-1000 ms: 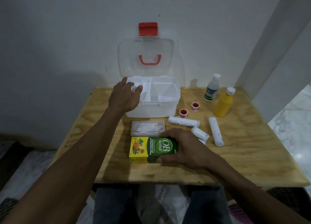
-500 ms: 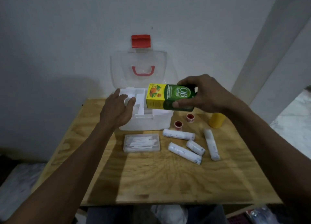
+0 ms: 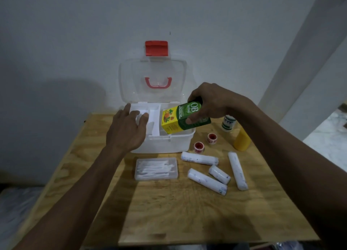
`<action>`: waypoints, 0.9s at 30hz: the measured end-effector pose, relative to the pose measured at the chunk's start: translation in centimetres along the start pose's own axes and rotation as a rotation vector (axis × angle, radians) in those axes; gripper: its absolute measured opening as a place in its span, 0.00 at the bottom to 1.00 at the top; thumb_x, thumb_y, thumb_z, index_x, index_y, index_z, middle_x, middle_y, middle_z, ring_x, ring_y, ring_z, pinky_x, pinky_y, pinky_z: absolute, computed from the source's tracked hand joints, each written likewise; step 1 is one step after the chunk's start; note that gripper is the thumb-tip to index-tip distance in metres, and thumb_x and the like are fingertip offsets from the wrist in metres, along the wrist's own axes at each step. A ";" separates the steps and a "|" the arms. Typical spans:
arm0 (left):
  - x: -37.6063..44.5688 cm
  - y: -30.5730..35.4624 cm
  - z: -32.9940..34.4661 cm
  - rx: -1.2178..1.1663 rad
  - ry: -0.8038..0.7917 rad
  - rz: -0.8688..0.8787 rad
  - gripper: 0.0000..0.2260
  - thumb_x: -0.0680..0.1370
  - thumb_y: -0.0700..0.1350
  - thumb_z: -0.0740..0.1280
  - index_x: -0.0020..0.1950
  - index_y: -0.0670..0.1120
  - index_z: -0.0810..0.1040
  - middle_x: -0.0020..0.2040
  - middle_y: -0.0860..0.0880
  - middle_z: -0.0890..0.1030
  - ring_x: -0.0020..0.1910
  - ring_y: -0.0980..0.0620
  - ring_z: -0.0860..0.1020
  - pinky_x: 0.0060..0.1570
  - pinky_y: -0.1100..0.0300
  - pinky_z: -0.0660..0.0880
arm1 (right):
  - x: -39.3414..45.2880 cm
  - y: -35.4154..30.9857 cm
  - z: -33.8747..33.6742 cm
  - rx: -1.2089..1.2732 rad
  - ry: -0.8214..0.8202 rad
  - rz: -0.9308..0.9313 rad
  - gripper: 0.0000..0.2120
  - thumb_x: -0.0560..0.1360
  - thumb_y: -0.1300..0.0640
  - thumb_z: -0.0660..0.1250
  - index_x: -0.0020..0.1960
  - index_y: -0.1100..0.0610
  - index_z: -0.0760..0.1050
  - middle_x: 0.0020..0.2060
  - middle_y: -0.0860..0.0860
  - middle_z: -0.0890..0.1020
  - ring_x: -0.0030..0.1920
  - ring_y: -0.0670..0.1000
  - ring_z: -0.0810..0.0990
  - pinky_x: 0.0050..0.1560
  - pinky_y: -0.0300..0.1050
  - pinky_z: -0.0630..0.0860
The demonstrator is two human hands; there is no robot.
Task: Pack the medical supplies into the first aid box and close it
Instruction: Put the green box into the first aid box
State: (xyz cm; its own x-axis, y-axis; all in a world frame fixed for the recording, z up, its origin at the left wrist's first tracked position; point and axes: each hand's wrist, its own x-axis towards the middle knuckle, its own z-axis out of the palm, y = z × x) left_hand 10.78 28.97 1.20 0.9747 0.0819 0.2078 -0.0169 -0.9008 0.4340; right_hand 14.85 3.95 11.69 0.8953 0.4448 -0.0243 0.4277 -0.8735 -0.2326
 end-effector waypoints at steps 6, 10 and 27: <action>0.0 -0.2 0.0 -0.020 -0.017 -0.010 0.27 0.82 0.61 0.49 0.72 0.47 0.70 0.79 0.45 0.58 0.78 0.41 0.56 0.74 0.45 0.56 | 1.3 -1.0 0.2 -0.038 -0.048 0.000 0.32 0.61 0.40 0.79 0.58 0.57 0.80 0.48 0.50 0.83 0.44 0.50 0.81 0.43 0.45 0.80; 0.0 -0.3 0.1 -0.018 -0.024 -0.014 0.28 0.82 0.62 0.48 0.73 0.48 0.70 0.79 0.46 0.58 0.78 0.42 0.55 0.73 0.44 0.57 | 1.9 -1.5 0.2 -0.069 -0.092 0.009 0.32 0.60 0.41 0.79 0.58 0.56 0.79 0.48 0.50 0.82 0.44 0.50 0.81 0.41 0.43 0.79; -0.2 0.2 0.0 0.020 -0.035 -0.038 0.27 0.81 0.62 0.45 0.72 0.51 0.69 0.80 0.49 0.55 0.78 0.44 0.54 0.71 0.42 0.61 | 3.9 -2.4 5.3 0.058 -0.143 0.028 0.34 0.63 0.43 0.79 0.63 0.55 0.74 0.54 0.50 0.78 0.49 0.50 0.77 0.47 0.44 0.79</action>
State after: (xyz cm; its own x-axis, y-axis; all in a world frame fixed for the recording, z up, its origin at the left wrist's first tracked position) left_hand 10.54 28.75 1.28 0.9817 0.1014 0.1612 0.0240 -0.9056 0.4235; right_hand 16.70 8.82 6.96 0.8780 0.4478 -0.1692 0.3910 -0.8748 -0.2860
